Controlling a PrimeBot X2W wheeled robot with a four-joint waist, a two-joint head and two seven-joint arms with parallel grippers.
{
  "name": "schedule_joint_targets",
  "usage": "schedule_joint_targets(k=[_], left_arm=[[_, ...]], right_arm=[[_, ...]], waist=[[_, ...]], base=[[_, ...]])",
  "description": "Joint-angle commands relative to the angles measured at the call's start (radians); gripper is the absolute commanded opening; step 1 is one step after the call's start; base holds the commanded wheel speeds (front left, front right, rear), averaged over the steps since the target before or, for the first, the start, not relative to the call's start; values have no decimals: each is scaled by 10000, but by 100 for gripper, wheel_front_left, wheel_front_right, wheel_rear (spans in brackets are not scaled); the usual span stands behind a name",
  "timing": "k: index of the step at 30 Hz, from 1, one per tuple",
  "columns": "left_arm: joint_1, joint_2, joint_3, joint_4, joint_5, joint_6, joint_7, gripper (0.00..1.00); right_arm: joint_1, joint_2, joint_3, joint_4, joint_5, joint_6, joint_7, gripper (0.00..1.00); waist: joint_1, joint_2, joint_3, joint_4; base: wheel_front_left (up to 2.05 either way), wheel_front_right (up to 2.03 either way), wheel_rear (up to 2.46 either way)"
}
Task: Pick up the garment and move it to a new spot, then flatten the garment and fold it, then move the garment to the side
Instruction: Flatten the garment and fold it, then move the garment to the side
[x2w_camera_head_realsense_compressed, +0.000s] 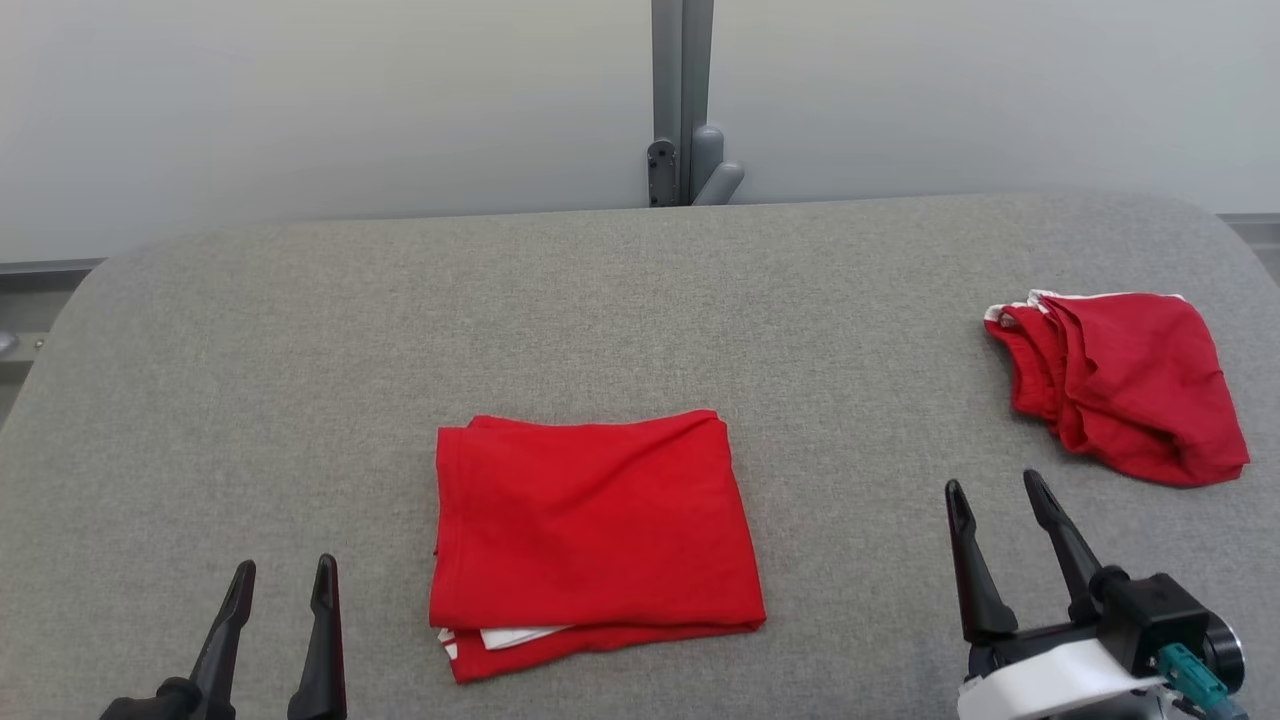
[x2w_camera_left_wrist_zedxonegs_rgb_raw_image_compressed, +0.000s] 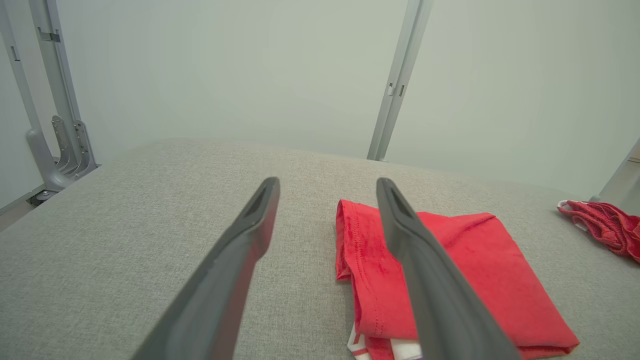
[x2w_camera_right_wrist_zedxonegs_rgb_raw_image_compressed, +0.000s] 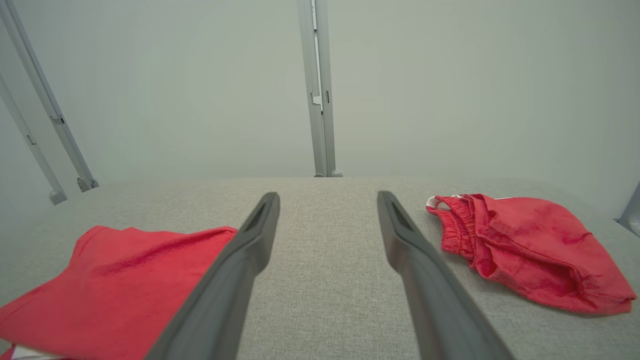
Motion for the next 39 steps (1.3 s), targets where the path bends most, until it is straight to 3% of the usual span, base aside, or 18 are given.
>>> schedule_joint_targets(k=[1, 13, 32, 39], left_arm=[[151, -9, 65, -86, 152, 6, -34, 100], [437, -152, 43, -190, 848, 6, -34, 100], [514, -248, -141, 172, 1254, 5, -34, 100], [362, -176, -426, 169, 1323, 5, -34, 100]], right_arm=[[303, 0, -12, -162, 28, 1, -31, 100], [1563, -1, 444, -394, -188, 0, -34, 100], [1614, -2, 574, -218, 126, 0, -35, 100], [1093, -13, 1395, 944, 882, 0, -36, 100]], waist=[[0, 0, -96, -32], [0, 0, -433, -6], [0, 0, -554, 106], [0, 0, -440, 469]], base=[[0, 0, 0], [0, 0, 0], [0, 0, 0], [0, 0, 0]])
